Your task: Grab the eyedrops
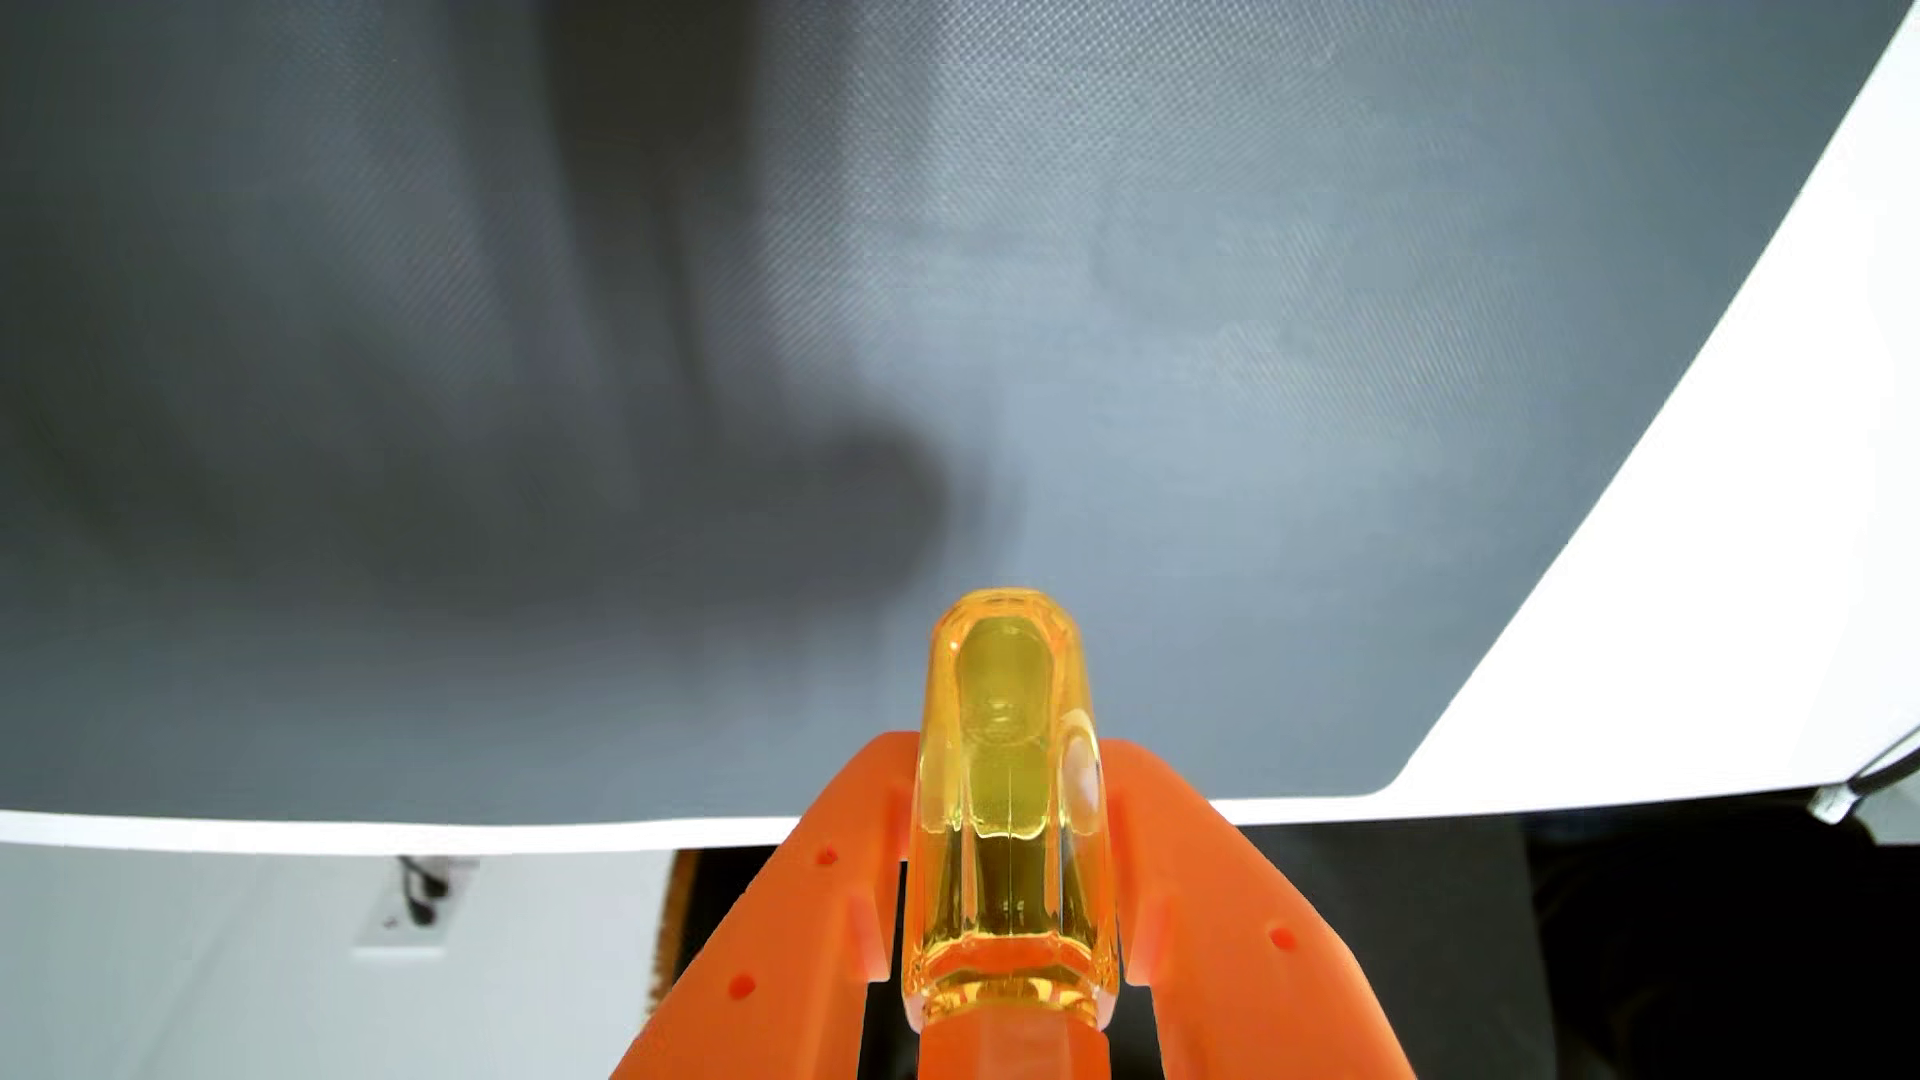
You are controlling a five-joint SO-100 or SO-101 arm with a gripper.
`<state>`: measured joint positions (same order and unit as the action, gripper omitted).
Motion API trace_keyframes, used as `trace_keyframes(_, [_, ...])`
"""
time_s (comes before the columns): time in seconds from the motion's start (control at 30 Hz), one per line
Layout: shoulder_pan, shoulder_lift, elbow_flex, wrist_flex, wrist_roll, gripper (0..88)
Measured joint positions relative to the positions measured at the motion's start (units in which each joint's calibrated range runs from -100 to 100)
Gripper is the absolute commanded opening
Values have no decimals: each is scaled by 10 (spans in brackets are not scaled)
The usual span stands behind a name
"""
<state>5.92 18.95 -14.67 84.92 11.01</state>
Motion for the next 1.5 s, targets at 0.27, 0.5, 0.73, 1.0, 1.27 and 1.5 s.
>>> trace_keyframes(0.27, [-6, -61, 0, 20, -58, 6])
trace_keyframes(0.5, [-37, -97, 0, 24, -87, 6])
trace_keyframes(0.73, [-49, -99, 47, 24, -91, 6])
trace_keyframes(1.0, [-47, -108, 49, 24, -96, 6])
trace_keyframes(1.27, [-48, -108, 49, 24, -96, 6])
trace_keyframes(1.5, [-48, -108, 49, 24, -96, 6])
